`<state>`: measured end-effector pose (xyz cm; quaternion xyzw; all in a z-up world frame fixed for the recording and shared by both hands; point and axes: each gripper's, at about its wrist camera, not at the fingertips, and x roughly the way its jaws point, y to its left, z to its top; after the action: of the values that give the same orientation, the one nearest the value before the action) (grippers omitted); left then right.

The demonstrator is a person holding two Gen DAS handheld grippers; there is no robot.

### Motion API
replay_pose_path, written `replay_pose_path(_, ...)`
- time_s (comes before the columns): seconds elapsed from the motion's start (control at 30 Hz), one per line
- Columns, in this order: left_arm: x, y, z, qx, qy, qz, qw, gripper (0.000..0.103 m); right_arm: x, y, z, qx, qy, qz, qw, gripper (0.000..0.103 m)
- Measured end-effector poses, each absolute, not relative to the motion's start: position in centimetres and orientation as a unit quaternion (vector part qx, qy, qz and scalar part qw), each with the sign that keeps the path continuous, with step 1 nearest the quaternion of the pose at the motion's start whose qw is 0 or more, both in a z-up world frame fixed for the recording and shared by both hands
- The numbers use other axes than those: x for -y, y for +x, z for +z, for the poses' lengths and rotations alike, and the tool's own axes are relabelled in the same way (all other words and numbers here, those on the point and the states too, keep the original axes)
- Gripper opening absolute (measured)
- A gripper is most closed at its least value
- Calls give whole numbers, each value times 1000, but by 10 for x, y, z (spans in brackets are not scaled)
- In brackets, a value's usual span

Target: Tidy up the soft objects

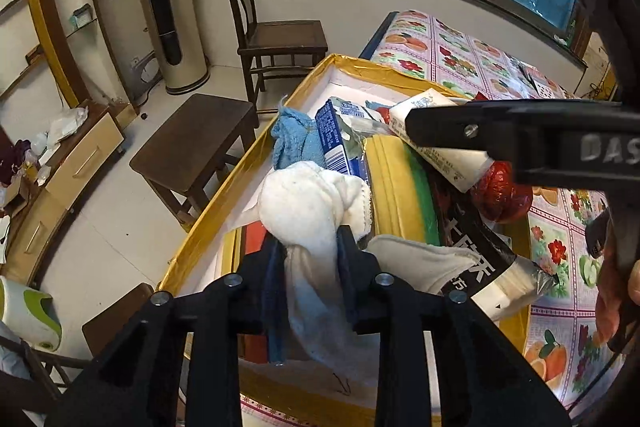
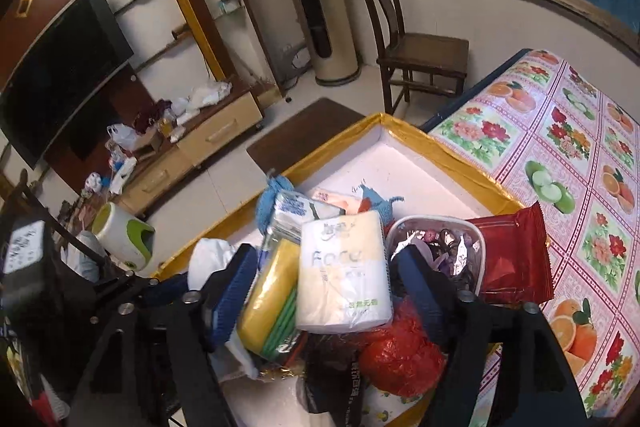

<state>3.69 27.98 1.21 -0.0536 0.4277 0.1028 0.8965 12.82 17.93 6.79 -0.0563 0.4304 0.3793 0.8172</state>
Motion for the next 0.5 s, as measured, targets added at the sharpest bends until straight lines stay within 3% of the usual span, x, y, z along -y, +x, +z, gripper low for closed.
replay_pose_path(0.07, -277, 31, 19, -408, -36, 127, 903, 56, -166, 117, 84, -404, -31, 387, 829, 87)
replay_pose_path(0.13, -277, 20, 30, -376, -32, 149, 914, 71, -149, 104, 95, -380, -14, 390, 839, 91)
replay_pose_path(0.2, -277, 5, 41, -342, -40, 165, 924, 74, -130, 89, 100, -359, 8, 393, 846, 98)
replay_pose_path(0.27, -275, -7, 49, -320, -43, 181, 929, 85, -111, 76, 101, -346, 22, 391, 853, 98)
replay_pose_path(0.5, -252, -21, 49, -319, -63, 177, 929, 87, -36, 28, 86, -295, 37, 347, 890, 99)
